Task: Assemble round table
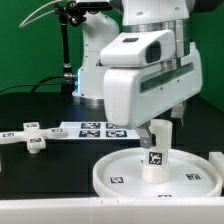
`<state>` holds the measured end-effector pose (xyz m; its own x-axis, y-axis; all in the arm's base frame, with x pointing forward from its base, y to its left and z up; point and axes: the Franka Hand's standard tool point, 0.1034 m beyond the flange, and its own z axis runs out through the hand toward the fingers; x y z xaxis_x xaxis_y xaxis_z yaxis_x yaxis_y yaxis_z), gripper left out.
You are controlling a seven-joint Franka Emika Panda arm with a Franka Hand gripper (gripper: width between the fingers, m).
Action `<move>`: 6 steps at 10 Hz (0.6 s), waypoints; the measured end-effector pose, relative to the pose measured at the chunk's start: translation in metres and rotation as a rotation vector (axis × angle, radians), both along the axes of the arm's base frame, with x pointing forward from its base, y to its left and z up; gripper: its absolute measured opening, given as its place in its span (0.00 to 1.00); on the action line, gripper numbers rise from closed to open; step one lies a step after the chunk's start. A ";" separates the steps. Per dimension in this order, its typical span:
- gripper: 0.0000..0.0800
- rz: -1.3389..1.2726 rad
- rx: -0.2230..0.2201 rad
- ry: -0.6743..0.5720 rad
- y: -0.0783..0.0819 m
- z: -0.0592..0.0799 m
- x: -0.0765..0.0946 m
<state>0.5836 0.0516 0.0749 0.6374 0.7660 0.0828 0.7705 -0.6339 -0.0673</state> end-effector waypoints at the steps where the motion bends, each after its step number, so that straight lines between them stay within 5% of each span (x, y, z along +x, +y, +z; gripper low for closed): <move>1: 0.81 0.105 -0.008 -0.011 -0.001 -0.001 -0.001; 6: 0.81 0.389 -0.035 -0.031 -0.006 -0.004 -0.002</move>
Offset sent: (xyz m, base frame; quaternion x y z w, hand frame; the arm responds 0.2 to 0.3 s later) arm -0.0057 0.0050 -0.0001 -0.0058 0.0079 -0.1971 0.9803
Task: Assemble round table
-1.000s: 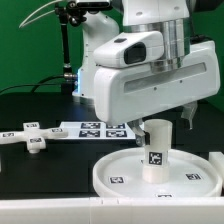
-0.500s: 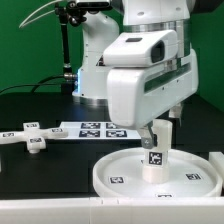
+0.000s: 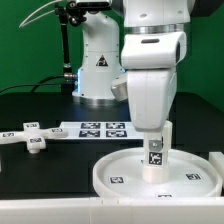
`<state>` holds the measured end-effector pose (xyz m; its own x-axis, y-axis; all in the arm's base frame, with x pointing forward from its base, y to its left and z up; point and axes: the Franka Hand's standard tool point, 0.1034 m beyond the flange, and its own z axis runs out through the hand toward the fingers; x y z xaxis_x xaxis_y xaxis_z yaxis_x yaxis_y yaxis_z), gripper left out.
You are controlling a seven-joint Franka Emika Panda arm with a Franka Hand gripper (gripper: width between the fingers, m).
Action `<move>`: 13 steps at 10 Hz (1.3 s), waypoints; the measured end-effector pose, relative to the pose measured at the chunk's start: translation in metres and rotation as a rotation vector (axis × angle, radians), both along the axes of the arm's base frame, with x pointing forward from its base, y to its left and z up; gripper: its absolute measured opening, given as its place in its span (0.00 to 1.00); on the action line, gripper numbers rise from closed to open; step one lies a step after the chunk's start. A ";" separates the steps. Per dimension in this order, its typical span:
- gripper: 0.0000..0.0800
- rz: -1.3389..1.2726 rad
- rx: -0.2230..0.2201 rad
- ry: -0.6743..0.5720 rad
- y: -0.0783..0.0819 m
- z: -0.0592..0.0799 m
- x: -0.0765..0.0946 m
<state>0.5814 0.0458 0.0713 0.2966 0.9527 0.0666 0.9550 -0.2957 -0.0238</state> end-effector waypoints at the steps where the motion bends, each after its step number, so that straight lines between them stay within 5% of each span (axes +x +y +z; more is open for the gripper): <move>1: 0.78 -0.014 0.000 0.001 -0.001 0.000 0.000; 2: 0.78 -0.015 0.000 0.002 -0.001 -0.001 0.000; 3: 0.52 -0.014 0.000 0.009 -0.001 -0.001 -0.002; 13: 0.51 -0.532 0.000 0.044 -0.001 -0.001 -0.001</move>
Offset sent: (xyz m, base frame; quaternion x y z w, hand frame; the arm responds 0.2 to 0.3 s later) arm 0.0000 0.0000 0.0000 0.0000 0.0000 0.0000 1.0000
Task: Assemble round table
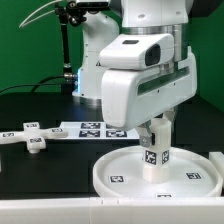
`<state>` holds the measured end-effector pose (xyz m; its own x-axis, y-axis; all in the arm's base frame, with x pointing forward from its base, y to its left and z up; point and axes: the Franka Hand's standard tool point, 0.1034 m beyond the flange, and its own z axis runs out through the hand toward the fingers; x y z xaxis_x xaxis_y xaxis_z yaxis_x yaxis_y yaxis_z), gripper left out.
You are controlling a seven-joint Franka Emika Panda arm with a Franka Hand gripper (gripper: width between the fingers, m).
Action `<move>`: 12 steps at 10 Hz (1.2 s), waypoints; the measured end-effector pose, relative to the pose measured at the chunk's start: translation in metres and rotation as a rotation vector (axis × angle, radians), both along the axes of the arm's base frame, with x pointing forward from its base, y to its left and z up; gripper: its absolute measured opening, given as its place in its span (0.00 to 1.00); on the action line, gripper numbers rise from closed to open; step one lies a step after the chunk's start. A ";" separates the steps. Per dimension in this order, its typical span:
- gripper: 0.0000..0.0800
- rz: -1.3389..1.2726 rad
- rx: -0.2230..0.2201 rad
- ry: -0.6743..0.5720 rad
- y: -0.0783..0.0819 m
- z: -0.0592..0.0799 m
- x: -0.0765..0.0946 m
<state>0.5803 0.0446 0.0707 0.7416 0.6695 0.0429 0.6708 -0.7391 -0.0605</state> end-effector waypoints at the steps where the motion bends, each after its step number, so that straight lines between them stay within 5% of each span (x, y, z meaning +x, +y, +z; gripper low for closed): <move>1: 0.51 -0.088 -0.001 0.007 0.000 0.000 0.000; 12: 0.51 -0.939 0.011 0.086 -0.001 0.000 -0.003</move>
Offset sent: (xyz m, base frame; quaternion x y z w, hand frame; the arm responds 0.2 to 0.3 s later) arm -0.0046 0.0032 -0.0002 0.0281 -0.0003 0.1999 0.9794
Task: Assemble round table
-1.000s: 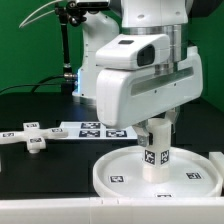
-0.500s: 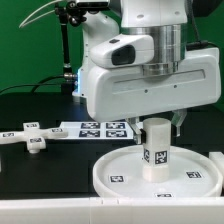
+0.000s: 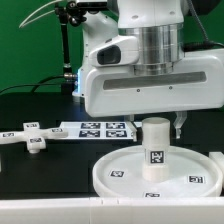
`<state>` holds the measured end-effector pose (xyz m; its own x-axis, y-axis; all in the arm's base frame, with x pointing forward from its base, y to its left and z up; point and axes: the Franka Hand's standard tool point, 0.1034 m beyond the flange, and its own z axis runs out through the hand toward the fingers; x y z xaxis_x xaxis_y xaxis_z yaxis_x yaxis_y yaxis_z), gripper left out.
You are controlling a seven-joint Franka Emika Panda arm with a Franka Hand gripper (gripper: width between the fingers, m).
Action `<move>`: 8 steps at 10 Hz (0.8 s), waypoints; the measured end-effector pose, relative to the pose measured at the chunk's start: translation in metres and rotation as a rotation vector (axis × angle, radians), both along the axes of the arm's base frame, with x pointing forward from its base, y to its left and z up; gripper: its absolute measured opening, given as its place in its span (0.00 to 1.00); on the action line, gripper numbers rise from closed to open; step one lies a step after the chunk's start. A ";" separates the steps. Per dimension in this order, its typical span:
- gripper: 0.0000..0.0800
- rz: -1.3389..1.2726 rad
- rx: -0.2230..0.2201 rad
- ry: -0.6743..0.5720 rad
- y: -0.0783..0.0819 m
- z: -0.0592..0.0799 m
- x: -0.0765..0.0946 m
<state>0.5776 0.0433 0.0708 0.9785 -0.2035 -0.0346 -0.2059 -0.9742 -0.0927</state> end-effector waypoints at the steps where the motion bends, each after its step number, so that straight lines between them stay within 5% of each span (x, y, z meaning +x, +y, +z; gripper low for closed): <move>1: 0.51 -0.083 0.007 0.008 0.000 0.000 0.000; 3: 0.51 -0.245 0.023 0.028 0.000 0.000 -0.001; 6: 0.76 -0.222 0.025 0.027 0.000 -0.001 -0.001; 8: 0.80 -0.120 0.020 -0.003 0.003 0.000 0.000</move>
Offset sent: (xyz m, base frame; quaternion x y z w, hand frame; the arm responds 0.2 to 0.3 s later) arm 0.0000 0.0000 0.0000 0.0000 0.0000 0.1938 0.9810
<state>0.5772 0.0458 0.0707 0.9473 -0.3183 -0.0375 -0.3205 -0.9405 -0.1129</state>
